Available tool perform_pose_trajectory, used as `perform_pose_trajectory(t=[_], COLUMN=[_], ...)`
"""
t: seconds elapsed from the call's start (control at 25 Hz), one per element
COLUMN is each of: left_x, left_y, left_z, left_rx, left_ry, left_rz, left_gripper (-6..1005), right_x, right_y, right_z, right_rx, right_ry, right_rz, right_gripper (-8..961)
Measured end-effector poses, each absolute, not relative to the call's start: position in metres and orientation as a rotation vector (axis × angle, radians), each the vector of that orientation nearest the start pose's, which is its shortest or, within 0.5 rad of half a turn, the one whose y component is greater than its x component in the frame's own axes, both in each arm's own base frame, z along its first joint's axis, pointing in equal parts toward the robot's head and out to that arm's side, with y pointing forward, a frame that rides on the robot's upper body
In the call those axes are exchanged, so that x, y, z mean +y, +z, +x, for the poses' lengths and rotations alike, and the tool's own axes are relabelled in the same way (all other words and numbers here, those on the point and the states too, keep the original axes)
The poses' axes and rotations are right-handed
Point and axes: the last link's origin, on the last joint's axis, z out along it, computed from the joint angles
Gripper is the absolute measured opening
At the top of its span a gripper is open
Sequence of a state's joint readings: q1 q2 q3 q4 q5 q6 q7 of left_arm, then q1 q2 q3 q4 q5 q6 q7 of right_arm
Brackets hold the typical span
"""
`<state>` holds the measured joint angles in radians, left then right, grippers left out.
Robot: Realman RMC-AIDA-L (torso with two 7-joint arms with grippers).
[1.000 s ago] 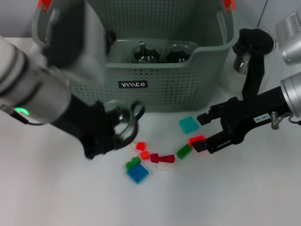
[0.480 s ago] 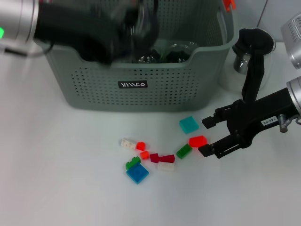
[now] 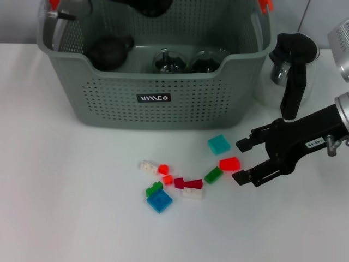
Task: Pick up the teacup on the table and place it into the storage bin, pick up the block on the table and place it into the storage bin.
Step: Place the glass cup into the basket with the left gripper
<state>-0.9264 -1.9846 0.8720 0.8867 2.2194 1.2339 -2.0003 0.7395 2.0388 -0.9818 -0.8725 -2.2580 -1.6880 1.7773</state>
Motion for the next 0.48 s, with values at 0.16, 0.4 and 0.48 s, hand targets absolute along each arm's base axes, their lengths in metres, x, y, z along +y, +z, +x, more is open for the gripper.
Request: perform_pose_trajectory(t=[0.16,0.4,0.48], left_x=[0.48,0.489,0.49], left_y=[0.035,0.004,-0.002], left_z=[-0.124,-0.126,-0.127], left_rx=[-0.553,-0.508,-0.494], left_ry=[-0.196,-0.021,0.015], left_rz=[-2.505,-2.418,-2.405], left_gripper=[55,56,57], right_x=[0.357,0.357,0.357], right_y=[0.0,-0.002,-0.002], right_z=[0.19,0.189,0.189], right_rx=[0.541,0.54,0.54], right_ry=[0.067,0.066,0.066], right_rz=[-3.129,-3.134,-3.134], right_gripper=[890,890,890])
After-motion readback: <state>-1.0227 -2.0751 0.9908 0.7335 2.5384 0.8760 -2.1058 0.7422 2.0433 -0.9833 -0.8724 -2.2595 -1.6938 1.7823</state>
